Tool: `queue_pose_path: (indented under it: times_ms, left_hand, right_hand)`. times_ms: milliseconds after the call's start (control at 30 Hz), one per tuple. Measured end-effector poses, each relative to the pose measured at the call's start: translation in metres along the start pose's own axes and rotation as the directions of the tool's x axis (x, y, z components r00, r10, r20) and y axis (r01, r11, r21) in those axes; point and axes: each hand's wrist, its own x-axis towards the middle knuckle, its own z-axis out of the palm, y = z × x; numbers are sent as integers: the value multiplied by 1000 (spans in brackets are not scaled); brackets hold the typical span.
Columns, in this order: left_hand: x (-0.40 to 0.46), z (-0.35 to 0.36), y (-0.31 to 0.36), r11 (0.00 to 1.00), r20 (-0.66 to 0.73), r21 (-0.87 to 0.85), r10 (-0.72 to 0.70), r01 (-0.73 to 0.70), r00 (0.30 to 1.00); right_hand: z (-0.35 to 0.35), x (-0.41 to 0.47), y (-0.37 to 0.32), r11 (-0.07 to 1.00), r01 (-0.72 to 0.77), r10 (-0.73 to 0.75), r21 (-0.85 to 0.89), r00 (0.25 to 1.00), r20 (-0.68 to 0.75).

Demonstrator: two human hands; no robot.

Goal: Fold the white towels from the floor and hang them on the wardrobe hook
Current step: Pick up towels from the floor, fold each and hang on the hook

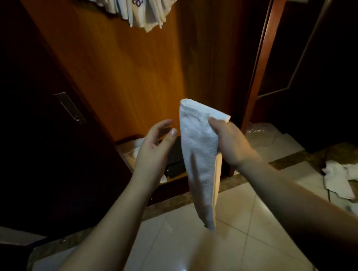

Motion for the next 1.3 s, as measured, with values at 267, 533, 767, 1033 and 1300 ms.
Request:
queue_pose_path:
  times_ms: [267,533,767,1033,1300]
  left_hand:
    - [24,-13,5,945,501,-188,-144,269,854]
    - [19,14,19,952,493,-167,-145,257,858]
    - [20,16,38,909,418,-296,-154,294,895]
    - [53,-14,83,868,283,-338,-275,364,919]
    - [79,-40,102,876,80,-310,-363,369,928]
  right_hand:
    - [-33,47,-52,944,89,-176,319,951,255]
    - [-49,75,-89,873,84,-240,480,931,274]
    - [-54,81,-48,979,43,-32,200,998,-57]
    - [-6,49,32,718,-471,116,513,808,578]
    - [-3,33,16,774,-412,-11,481,751,661]
